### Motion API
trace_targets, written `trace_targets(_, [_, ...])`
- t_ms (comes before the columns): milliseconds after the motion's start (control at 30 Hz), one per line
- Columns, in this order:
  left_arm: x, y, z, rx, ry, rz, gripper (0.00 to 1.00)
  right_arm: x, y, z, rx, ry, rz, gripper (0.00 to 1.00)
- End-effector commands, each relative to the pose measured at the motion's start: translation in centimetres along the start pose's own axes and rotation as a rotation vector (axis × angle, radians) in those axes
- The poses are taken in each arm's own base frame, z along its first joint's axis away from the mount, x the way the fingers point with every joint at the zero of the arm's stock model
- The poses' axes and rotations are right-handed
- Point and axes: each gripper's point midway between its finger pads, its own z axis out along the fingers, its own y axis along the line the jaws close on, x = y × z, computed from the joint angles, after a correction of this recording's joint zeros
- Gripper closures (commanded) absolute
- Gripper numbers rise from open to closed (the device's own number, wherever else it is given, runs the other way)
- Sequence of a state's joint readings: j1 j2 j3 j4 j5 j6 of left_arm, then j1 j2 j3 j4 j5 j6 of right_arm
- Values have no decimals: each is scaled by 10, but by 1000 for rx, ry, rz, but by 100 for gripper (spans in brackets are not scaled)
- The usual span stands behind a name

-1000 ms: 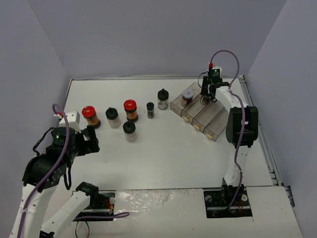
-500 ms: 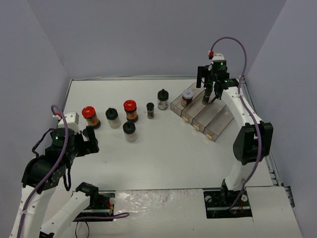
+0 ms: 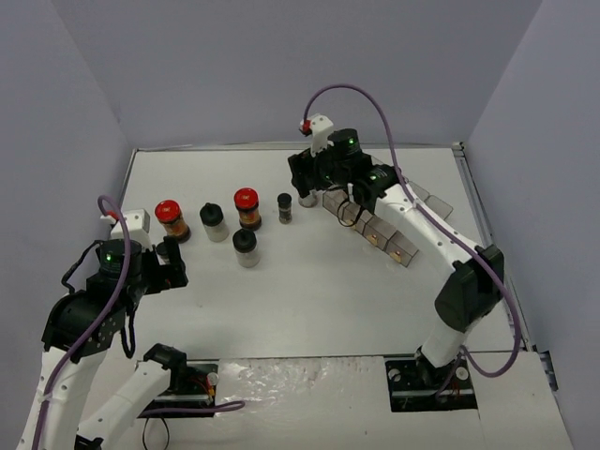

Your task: Organize the condiment bottles

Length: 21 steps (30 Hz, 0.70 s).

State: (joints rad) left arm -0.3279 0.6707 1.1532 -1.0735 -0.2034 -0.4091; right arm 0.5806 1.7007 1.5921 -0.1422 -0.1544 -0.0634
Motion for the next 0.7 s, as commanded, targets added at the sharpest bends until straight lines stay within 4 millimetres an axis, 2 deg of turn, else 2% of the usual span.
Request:
trace_targets(0, [-18, -1, -13, 12, -62, -21, 3, 6, 27, 41, -71, 6, -47, 15])
trace_targets(67, [-15, 0, -16, 14, -53, -21, 3, 6, 36, 51, -96, 8, -43, 15])
trace_targets(267, [-3, 7, -23, 4, -33, -33, 3, 36, 44, 90, -96, 69, -47, 15])
trace_targets(467, [8, 10, -27, 1, -9, -38, 3, 60, 33, 117, -36, 108, -50, 17])
trace_targets(667, [8, 12, -28, -8, -11, -32, 3, 71, 26, 130, 0, 121, -56, 24])
